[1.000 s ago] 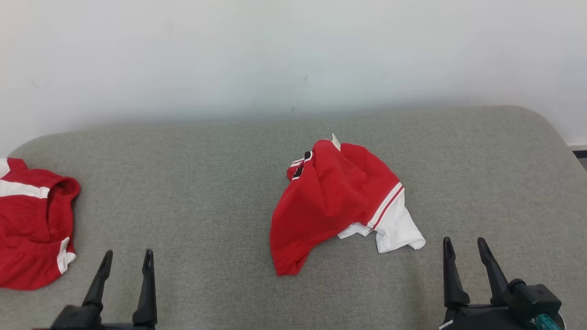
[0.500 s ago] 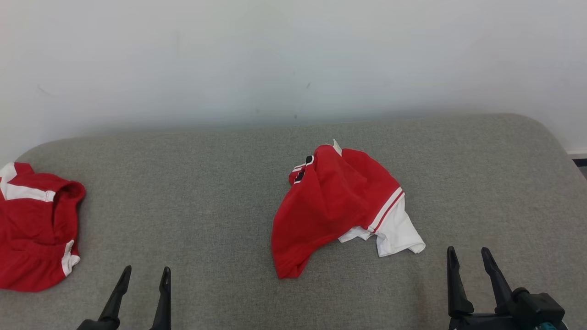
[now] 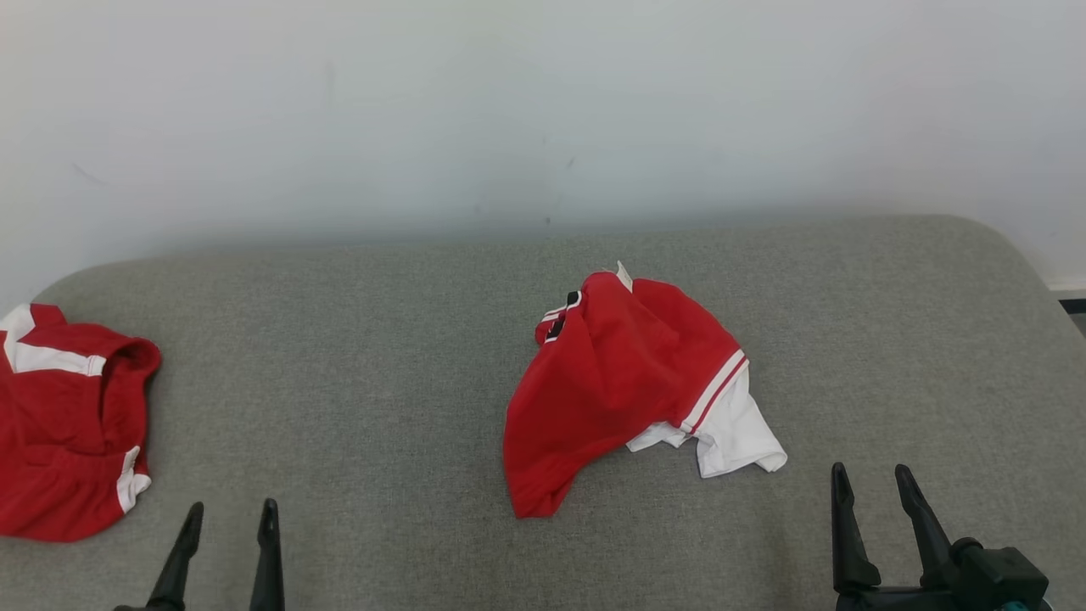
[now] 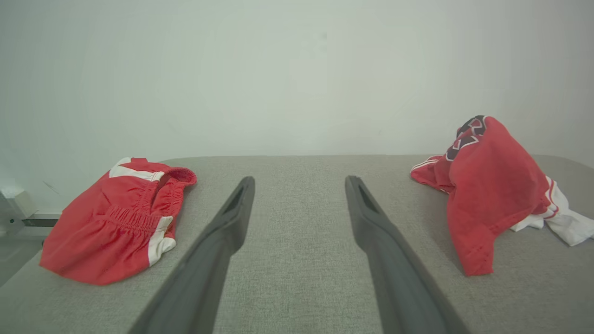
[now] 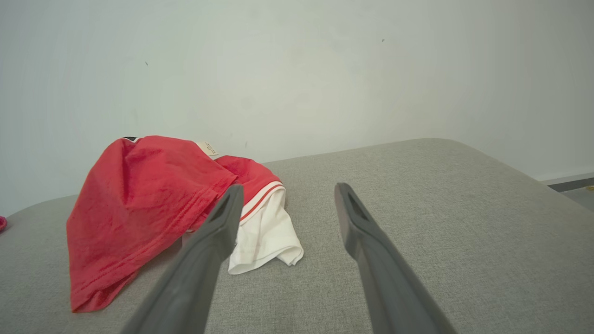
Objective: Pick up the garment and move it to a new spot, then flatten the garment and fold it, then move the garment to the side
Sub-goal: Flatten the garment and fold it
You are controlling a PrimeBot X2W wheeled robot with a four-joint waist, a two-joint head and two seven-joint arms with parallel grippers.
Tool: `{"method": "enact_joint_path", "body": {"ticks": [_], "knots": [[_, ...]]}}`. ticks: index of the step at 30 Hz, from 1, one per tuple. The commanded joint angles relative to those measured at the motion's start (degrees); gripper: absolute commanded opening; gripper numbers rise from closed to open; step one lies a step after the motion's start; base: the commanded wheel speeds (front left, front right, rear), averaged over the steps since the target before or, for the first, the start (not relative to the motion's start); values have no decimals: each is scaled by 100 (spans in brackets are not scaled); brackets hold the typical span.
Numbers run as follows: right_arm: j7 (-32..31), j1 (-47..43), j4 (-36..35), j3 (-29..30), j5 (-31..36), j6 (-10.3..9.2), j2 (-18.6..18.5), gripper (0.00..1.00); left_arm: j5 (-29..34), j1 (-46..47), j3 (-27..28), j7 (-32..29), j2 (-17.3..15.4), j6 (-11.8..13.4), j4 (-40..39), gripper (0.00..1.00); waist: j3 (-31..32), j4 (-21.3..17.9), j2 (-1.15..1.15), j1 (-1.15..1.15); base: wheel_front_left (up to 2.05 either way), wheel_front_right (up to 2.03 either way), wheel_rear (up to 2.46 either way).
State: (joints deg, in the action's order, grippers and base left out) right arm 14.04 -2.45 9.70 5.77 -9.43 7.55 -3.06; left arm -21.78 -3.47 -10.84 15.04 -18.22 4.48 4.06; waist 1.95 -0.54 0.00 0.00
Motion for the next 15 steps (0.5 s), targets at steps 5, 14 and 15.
{"method": "enact_joint_path", "body": {"ticks": [5, 14, 15], "knots": [[-45, -82, -7, -26, 47, -12, -10, 100, 9, -161, 263, 19, 92, 11, -80, 100, 36, 7, 0, 0, 0, 0, 0], [-71, -125, -7, -86, 51, -12, -32, 100, 82, -265, 517, 20, 218, -30, -102, 100, 83, 11, 0, 0, 0, 0, 0], [-75, -128, -12, -88, 51, -12, -32, 100, 108, -281, 529, 20, 225, -46, -94, 100, 89, 10, 0, 0, 0, 0, 0]]}}
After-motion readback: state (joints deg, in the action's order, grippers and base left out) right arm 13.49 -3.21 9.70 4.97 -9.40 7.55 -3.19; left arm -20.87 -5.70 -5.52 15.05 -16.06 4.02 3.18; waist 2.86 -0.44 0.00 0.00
